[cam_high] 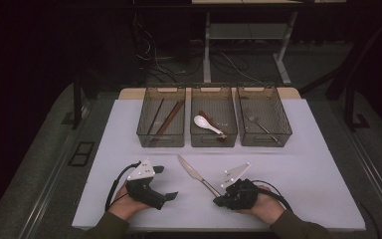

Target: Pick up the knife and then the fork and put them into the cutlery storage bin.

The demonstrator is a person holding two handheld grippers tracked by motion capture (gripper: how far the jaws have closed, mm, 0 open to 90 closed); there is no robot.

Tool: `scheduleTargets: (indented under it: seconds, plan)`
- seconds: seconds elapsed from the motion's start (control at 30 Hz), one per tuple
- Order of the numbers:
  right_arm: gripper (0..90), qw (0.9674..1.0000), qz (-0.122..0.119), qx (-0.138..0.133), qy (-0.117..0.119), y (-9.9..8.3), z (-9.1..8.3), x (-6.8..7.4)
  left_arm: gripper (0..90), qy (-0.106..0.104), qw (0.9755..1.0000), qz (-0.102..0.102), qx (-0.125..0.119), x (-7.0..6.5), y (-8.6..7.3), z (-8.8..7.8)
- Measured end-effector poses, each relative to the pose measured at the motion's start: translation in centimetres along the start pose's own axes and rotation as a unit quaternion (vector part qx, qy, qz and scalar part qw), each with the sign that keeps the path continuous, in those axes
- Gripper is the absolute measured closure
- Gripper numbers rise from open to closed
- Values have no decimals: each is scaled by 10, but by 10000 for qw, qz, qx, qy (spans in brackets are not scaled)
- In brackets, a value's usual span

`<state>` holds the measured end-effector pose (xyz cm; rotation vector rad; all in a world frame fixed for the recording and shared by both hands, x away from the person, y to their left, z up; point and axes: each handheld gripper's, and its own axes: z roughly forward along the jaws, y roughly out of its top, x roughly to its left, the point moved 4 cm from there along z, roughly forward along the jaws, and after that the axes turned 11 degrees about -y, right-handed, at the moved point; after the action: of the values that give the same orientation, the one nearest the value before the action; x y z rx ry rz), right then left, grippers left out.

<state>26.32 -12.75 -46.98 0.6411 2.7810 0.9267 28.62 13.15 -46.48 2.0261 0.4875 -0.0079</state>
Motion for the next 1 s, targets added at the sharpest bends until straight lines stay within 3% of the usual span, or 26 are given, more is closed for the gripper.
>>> scheduleTargets:
  seconds: [0.33,0.83,1.0]
  plan:
    - [896,9998,15,95,-155,-1,-2,-4,0,-1,10000,1,7,0,0,0]
    - [897,9984,35,143,-543,-5,-6,-23,0,-1,10000,-1,6,0,0,0]
    - [894,9988,56,305,-366,-4,-6,-25,0,4,10000,3,5,0,0,0]
